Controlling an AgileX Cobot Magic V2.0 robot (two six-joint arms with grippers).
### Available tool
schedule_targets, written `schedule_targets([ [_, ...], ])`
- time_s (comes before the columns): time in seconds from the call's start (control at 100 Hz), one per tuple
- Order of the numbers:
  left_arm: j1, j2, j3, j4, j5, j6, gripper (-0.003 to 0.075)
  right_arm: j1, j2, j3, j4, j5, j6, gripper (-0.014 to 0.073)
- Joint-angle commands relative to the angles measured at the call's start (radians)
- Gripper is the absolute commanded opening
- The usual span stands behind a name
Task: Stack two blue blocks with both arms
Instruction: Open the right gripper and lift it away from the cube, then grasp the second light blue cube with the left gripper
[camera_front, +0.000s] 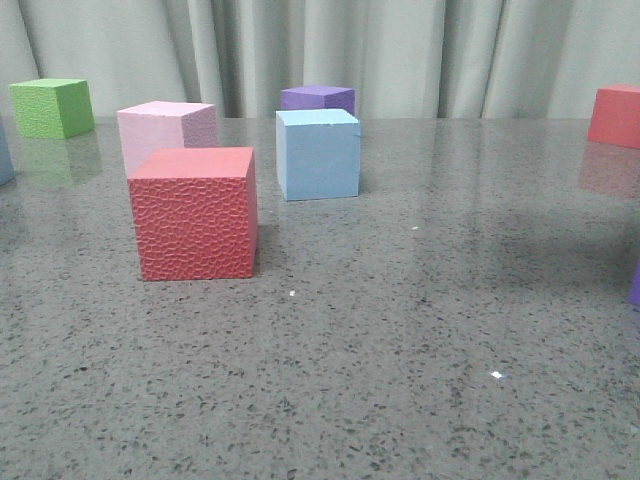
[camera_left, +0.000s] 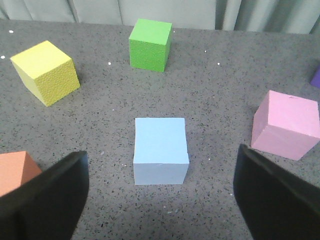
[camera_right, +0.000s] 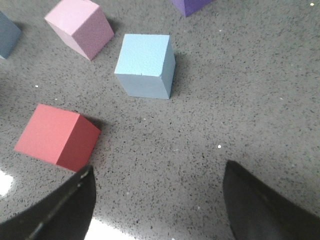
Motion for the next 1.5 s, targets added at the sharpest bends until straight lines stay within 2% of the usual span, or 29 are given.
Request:
schedule_targets([
  [0.0,-0.001,0.050,-0.089,-0.016,-0.019,-0.007,0.0565,-0.001,-0.102,0.052,-0.013,-0.127,-0.006,0.0537],
  [0.18,-0.001,0.208,-0.239,-0.017,0.078,-0.007,0.0565,-0.001,-0.274,0.196,-0.018,-0.239,-0.006,0.0537],
  [0.31,-0.001,0.323,-0.340,-0.017,0.161,-0.007,0.0565,-0.001,-0.367,0.252,-0.018,-0.260,-0.006,0.0537],
  [0.46,-0.001,0.471,-0.460,-0.017,0.272,-0.007,0.0565,-0.001,-0.400,0.259,-0.013,-0.253,-0.006,0.0537],
  [0.67,-0.001,0.623,-0.574,-0.015,0.354,-0.007,0.0565,-0.001,-0.400,0.259,-0.013,-0.253,-0.006,0.0537],
  [1.4,-0.001,0.730,-0.595,-0.005,0.433,-0.007,0.0565,-0.001,-0.400,0.259,-0.013,-0.255,-0.006,0.0537],
  [1.49,-0.001,0.730,-0.595,-0.005,0.439,-0.007,0.0542,-0.001,-0.400,0.259,-0.013,-0.255,-0.006,0.0537],
])
